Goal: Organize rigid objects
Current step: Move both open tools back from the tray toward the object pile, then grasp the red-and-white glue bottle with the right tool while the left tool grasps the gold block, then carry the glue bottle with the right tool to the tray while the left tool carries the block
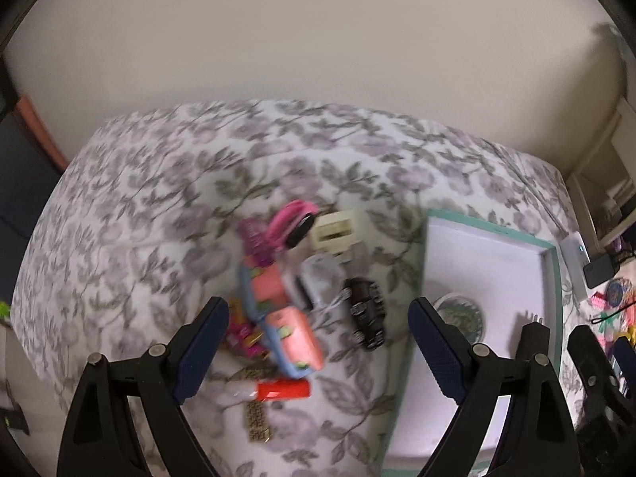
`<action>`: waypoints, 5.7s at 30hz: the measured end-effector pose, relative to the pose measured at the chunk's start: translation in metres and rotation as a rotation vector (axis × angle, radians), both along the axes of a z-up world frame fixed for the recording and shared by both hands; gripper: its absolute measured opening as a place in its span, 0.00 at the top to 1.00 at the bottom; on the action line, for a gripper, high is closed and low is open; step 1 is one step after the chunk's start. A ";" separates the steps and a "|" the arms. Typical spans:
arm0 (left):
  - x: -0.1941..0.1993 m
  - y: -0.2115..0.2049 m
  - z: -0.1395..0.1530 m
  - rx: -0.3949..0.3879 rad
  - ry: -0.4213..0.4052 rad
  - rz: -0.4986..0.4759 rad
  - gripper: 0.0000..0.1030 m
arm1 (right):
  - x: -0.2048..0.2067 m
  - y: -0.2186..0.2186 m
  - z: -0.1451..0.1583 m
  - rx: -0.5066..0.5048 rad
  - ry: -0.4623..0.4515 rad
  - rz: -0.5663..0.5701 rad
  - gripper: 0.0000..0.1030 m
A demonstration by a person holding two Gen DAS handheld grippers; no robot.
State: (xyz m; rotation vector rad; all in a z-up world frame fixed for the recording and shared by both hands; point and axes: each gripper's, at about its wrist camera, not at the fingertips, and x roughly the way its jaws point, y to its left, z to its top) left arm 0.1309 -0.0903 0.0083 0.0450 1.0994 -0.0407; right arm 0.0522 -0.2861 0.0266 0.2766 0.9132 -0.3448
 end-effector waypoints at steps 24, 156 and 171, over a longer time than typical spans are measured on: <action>-0.005 0.138 -0.049 0.004 0.106 0.294 0.11 | 0.046 0.131 -0.062 0.170 0.136 0.320 0.00; -0.007 0.063 -0.140 -0.090 0.366 0.159 0.67 | 0.051 0.189 -0.148 0.028 0.323 0.514 0.64; -0.003 0.074 -0.128 -0.145 0.357 0.158 0.78 | 0.049 0.167 -0.138 0.102 0.312 0.483 0.75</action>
